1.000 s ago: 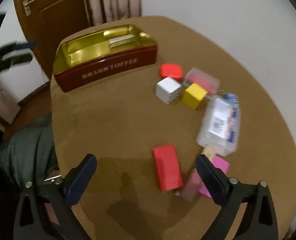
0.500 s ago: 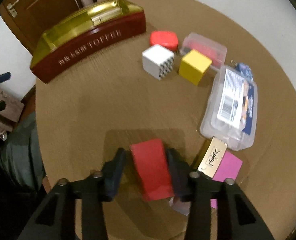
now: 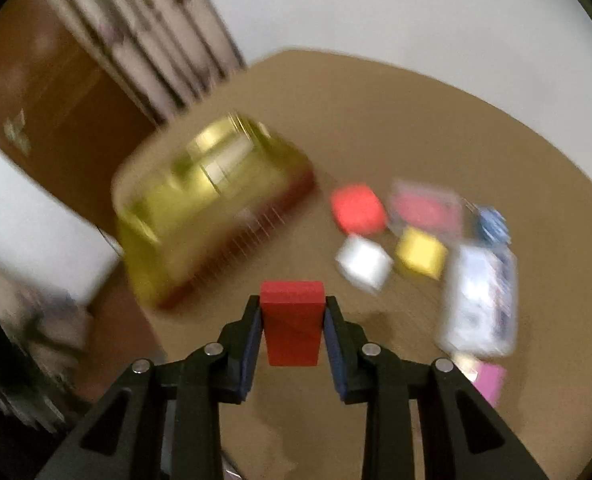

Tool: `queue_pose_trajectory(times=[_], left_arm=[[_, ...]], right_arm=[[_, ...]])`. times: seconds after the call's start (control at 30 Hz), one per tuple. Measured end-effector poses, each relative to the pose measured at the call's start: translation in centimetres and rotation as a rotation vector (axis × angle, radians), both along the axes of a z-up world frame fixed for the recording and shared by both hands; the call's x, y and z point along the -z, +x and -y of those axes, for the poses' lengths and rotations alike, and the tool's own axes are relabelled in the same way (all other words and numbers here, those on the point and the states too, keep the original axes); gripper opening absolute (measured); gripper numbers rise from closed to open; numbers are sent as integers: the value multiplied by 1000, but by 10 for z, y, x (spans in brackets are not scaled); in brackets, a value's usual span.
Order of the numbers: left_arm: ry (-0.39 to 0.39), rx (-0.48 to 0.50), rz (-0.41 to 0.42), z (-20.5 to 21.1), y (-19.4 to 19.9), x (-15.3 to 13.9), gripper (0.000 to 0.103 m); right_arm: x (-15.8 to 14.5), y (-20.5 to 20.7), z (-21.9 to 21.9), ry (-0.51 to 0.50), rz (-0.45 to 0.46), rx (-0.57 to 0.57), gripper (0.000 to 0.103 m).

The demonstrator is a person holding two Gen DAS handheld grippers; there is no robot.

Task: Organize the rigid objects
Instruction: 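Carry the red block into the gold tin and open the right tool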

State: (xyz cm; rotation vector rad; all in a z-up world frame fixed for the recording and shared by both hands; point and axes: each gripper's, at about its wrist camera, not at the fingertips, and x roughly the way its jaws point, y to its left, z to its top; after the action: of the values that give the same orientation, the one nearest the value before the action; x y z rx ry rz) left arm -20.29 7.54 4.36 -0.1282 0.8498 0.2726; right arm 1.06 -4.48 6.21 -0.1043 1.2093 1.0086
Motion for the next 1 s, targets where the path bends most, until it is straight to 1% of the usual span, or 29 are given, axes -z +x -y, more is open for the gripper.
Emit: queue_pose_trajectory(times=[0.07,0.1,0.17,0.23,0.27,0.33,0.37,0.43,0.53,0.6,0.67,0.73,0.77,0.83,0.9,1.0], left_arm=[[19,-1,-1,-3,-3,0,86],[35,-8,-1,-5,-4,0,86],[52,-39,11,-12,-9,-2,87],[16,-58,20,-23,-11,-2,88],[-6,-66,21,-29,-13,-2,88],[-40,-100,19,-40,-14,1,88],[-72,-106,12,-46,-14,3,88],[-108,-99,-2,-51,-14,7,88],[-121,-93,-8,-54,-13,10,88],[-104,-83,-8,-50,-12,10,88],[-74,-71,3,-44,-13,8,88],[-40,-60,5,-37,-13,9,88],[-21,-52,4,-34,-13,9,88],[3,-38,7,-27,-13,10,88],[36,-26,17,-20,-14,9,88],[55,4,33,-10,-15,7,88]], right_arm=[[-13,10,-30,47,-63,25,30],[-14,11,-48,45,-80,35,30],[-10,14,-86,6,-88,54,30],[5,16,-115,-29,-138,82,30],[11,17,-125,-52,-149,93,30],[38,24,-151,-95,-163,132,30],[49,29,-160,-105,-182,156,30],[63,35,-166,-111,-210,201,30],[78,37,-167,-131,-232,256,31],[82,41,-170,-120,-252,271,31],[80,42,-167,-121,-223,288,32],[71,41,-165,-117,-171,297,36],[67,43,-161,-98,-157,293,38],[54,41,-153,-25,-130,287,38],[33,33,-133,63,-51,288,38],[4,15,-68,109,113,350,39]])
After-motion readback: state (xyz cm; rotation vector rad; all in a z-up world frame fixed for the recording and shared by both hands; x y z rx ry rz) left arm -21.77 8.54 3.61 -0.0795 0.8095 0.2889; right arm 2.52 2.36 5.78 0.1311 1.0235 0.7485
